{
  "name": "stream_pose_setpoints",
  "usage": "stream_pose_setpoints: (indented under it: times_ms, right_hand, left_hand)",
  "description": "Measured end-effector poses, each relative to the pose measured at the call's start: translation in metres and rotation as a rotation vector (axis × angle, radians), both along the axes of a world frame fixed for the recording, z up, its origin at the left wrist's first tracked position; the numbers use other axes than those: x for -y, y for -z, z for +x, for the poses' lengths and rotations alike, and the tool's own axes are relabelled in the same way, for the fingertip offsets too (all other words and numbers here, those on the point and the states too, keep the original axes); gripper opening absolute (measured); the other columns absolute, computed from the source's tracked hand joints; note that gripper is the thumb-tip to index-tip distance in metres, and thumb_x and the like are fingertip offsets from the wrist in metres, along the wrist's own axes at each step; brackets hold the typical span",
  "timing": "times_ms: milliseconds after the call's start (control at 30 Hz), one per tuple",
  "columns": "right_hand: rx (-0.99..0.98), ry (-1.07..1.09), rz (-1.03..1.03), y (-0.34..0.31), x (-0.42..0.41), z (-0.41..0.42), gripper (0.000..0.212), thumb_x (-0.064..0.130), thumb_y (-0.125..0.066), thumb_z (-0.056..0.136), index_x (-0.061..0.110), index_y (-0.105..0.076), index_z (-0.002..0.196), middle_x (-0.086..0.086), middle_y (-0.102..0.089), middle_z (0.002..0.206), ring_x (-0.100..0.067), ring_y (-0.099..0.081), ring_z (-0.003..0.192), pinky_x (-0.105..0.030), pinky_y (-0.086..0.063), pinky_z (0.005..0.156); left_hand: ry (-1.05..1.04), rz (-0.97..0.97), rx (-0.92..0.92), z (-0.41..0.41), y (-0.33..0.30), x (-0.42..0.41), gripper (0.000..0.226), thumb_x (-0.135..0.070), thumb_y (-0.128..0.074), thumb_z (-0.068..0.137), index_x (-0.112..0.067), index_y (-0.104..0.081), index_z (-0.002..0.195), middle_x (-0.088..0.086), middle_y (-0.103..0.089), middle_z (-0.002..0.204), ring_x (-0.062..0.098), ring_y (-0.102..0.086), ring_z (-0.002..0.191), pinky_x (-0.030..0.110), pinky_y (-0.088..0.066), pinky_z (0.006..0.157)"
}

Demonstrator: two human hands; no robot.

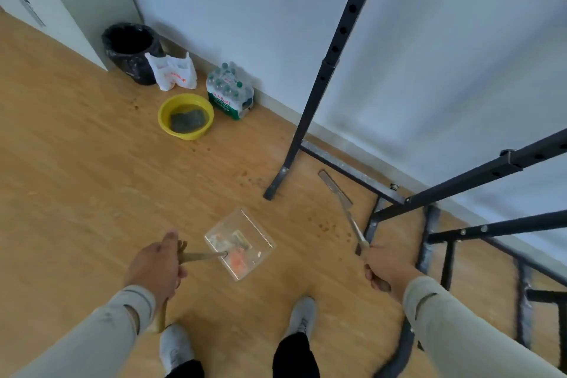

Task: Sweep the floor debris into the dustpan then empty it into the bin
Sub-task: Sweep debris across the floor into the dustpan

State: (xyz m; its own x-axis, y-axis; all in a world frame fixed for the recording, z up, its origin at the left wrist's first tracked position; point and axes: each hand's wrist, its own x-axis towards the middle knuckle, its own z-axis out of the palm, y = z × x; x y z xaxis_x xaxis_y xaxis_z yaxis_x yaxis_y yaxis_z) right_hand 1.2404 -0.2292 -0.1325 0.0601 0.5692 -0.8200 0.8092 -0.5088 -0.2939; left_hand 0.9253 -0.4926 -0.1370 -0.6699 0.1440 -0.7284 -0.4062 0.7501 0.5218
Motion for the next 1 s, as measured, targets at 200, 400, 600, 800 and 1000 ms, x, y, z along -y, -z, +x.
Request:
stream_pose_setpoints:
  times_ms: [200, 400, 600, 800, 1000]
  right_hand:
    - [0.022, -0.059, 0.007, 0.059, -0.102, -0.026, 0.030, 0.011, -0.043, 0.101, 0.007, -0.054, 0.074, -0.009, -0.049, 0.055, -0.019, -0.040, 0.041, -0.029, -0.033, 0.044]
    - [0.121, -0.376, -0.014, 0.133, -0.144, -0.060, 0.022, 0.009, -0.048, 0.102, 0.003, -0.063, 0.088, -0.011, -0.062, 0.072, -0.021, -0.055, 0.048, -0.032, -0.049, 0.045]
    - [0.314, -0.840, -0.020, 0.132, -0.099, -0.010, 0.047, 0.003, -0.048, 0.097, 0.012, -0.054, 0.142, -0.006, -0.064, 0.107, -0.020, -0.065, 0.079, -0.027, -0.053, 0.057]
    - [0.230, -0.578, -0.154, 0.060, -0.084, 0.089, 0.063, 0.021, -0.040, 0.103, 0.030, -0.017, 0.162, 0.008, -0.054, 0.080, -0.004, -0.052, 0.057, -0.014, -0.041, 0.042]
    - [0.241, -0.365, -0.104, 0.025, -0.108, 0.135, 0.043, 0.024, -0.049, 0.102, 0.037, -0.047, 0.143, -0.005, -0.053, 0.053, -0.018, -0.041, 0.039, -0.024, -0.035, 0.040]
  left_hand:
    - [-0.064, -0.025, 0.004, 0.065, 0.043, -0.074, 0.061, -0.060, -0.034, 0.103, -0.009, -0.065, 0.091, 0.014, -0.067, 0.061, 0.024, -0.048, 0.041, 0.034, -0.043, 0.048]
    - [-0.018, -0.072, -0.056, 0.098, 0.078, -0.122, 0.058, -0.062, -0.030, 0.103, -0.019, -0.066, 0.092, 0.014, -0.072, 0.078, 0.031, -0.059, 0.059, 0.045, -0.056, 0.065]
    - [0.004, -0.124, -0.061, 0.098, 0.070, -0.162, 0.065, -0.063, -0.027, 0.103, -0.013, -0.066, 0.089, 0.016, -0.072, 0.085, 0.036, -0.063, 0.073, 0.054, -0.060, 0.085]
    - [-0.012, -0.142, -0.078, 0.097, 0.054, -0.171, 0.060, -0.060, -0.029, 0.104, -0.016, -0.065, 0.086, 0.014, -0.072, 0.084, 0.035, -0.065, 0.071, 0.050, -0.061, 0.080]
    - [0.010, -0.159, -0.082, 0.089, 0.054, -0.177, 0.061, -0.059, -0.029, 0.104, -0.014, -0.064, 0.083, 0.016, -0.072, 0.083, 0.036, -0.066, 0.072, 0.051, -0.061, 0.080]
